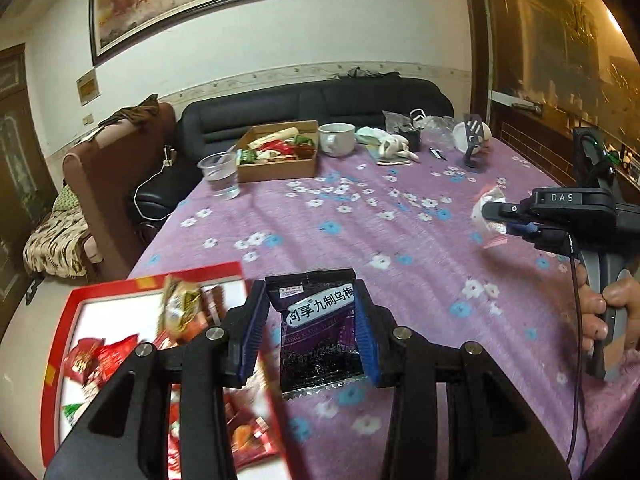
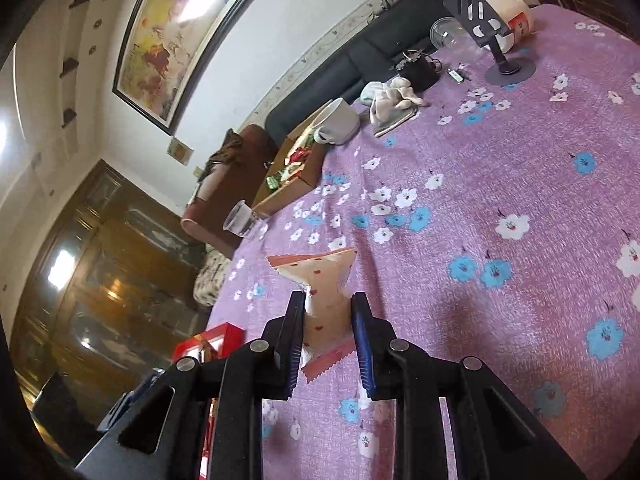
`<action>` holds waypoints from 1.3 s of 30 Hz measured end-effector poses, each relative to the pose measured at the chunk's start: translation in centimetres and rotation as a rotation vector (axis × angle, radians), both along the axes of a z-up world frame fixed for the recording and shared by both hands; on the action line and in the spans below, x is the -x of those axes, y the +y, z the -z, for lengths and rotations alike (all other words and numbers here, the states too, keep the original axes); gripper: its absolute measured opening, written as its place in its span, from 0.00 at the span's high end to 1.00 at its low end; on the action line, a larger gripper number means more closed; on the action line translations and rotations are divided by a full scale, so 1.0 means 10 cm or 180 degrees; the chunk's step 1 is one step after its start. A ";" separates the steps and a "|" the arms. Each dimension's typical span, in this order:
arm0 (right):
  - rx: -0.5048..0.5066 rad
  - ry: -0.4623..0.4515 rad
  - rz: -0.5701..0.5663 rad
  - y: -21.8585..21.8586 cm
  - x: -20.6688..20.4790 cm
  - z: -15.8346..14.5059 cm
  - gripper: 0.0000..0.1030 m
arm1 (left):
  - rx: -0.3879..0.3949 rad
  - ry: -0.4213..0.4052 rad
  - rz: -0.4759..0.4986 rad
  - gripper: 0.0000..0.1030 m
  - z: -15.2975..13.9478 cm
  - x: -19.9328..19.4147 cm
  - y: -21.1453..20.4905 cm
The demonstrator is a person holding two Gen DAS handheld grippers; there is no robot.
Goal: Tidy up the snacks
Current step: 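Carry both packets to the tray and open both grippers over it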
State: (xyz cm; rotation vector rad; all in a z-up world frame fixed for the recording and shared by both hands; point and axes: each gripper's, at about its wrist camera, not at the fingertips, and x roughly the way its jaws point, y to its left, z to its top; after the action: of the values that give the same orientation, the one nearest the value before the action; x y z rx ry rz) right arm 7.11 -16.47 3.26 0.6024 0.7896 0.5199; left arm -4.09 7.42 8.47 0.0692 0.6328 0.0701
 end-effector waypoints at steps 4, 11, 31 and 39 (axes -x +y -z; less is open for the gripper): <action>0.0126 -0.0135 0.0065 0.06 0.18 -0.12 0.77 | 0.0053 -0.0006 -0.0036 0.62 0.02 0.10 0.14; 0.0071 -0.0253 0.0054 0.17 0.54 -0.20 0.77 | 0.0121 -0.0037 -0.0043 0.62 0.02 0.25 0.27; 0.0081 -0.0432 -0.0450 0.96 0.95 -0.39 0.77 | 0.0224 -0.0181 -0.0171 0.62 -0.05 0.62 0.56; 0.0112 -0.0480 -0.0564 1.16 1.02 -0.45 0.77 | 0.0252 -0.0206 -0.0233 0.62 -0.06 0.69 0.65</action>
State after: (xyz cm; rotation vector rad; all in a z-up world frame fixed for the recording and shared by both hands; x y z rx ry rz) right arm -3.09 -4.82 7.75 0.4571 0.7108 0.7044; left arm -10.98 13.95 9.10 -0.0325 0.5729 0.1176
